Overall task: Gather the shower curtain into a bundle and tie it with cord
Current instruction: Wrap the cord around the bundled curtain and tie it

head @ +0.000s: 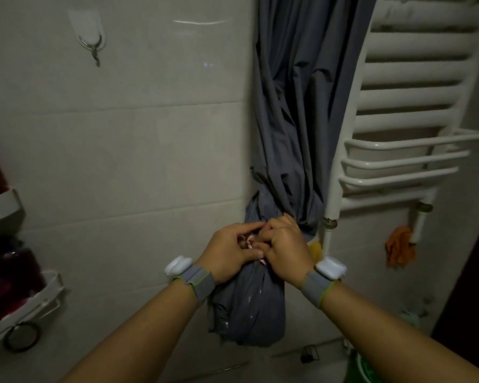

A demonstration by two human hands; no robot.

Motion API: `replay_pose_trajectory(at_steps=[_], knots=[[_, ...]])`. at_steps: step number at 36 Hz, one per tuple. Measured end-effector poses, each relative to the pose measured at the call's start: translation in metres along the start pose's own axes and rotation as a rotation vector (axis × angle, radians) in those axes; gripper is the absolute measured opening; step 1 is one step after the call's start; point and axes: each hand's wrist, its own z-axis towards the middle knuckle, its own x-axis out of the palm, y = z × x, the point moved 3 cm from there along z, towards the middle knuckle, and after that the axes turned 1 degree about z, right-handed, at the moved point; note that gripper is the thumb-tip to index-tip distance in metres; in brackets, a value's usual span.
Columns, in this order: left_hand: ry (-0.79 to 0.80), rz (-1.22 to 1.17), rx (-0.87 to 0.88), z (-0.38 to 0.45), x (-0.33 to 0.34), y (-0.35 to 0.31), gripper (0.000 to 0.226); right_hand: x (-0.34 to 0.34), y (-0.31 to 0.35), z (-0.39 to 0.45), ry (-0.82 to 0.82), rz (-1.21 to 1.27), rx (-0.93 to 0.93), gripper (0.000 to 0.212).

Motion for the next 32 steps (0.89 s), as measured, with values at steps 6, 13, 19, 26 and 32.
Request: replay_pose_trajectory(at_steps=[6,13,19,26,32], knots=[[0.019,-0.221,-0.107,-0.007,-0.008,-0.003,0.051,-0.005,0.000,-0.004,0.013,-0.037,0.013,0.010],[0.012,-0.487,-0.253,-0.013,-0.014,0.005,0.043,-0.012,0.004,-0.004,0.054,-0.104,-0.032,0.014],[0.065,-0.542,-0.299,-0.017,-0.009,0.000,0.052,-0.006,0.006,-0.010,0.018,-0.082,-0.036,0.017],[-0.037,-0.478,-0.377,-0.014,0.000,0.005,0.045,-0.001,0.002,-0.016,-0.049,-0.045,-0.004,0.014],[-0.088,-0.487,-0.465,-0.017,0.010,0.008,0.035,0.001,0.007,-0.022,-0.038,-0.128,-0.104,0.010]])
